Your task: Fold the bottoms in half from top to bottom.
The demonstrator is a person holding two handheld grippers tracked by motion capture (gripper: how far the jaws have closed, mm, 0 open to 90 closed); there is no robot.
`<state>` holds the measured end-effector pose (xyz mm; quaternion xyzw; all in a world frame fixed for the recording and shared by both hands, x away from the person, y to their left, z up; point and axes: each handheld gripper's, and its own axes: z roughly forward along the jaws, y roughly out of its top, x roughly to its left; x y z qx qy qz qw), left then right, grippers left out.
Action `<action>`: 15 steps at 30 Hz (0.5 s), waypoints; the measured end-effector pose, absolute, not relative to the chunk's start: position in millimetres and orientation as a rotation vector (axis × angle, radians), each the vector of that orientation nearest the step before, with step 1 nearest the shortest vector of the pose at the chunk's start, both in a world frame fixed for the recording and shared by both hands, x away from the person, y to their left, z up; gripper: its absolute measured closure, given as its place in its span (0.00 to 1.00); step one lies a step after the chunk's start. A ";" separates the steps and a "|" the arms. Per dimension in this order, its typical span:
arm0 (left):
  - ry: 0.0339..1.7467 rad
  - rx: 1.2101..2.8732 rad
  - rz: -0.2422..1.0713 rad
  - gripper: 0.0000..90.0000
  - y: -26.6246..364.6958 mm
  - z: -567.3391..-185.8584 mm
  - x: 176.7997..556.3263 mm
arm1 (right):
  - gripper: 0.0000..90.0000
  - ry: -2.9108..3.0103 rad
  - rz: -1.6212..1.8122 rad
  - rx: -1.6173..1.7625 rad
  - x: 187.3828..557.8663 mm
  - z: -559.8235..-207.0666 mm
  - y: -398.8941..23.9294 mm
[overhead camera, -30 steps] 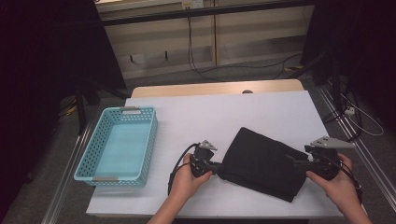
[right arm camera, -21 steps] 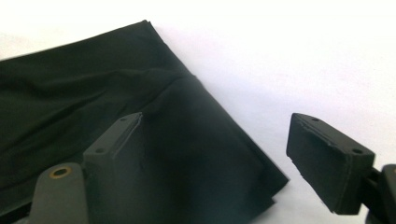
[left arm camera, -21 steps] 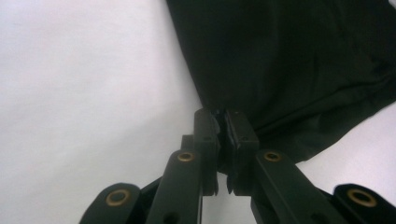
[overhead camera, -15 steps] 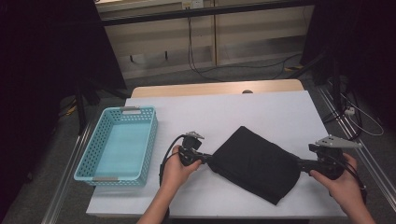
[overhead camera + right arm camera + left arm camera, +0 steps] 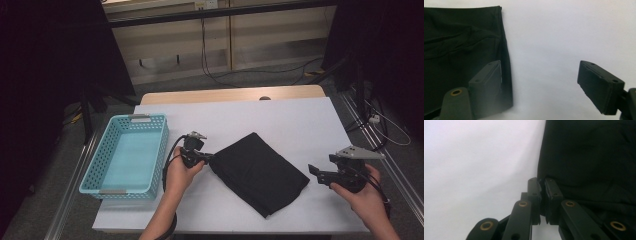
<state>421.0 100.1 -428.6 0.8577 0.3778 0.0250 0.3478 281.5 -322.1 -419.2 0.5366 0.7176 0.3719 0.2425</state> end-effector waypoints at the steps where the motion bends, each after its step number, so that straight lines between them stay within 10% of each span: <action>1: 0.992 2.209 0.066 0.93 102.2 -428.3 421.1 | 0.22 1.964 1.015 1.463 281.6 -419.1 -320.6; 6: 1.018 2.188 0.109 0.87 108.5 -427.3 418.3 | 0.22 1.979 1.013 1.453 282.4 -419.6 -316.4; 11: 1.075 2.142 0.089 0.46 113.5 -428.5 410.9 | 0.22 2.003 1.010 1.437 283.0 -420.8 -311.4; 15: 1.085 2.163 0.076 0.39 112.0 -433.9 402.5 | 0.22 2.011 1.010 1.433 283.4 -421.5 -309.5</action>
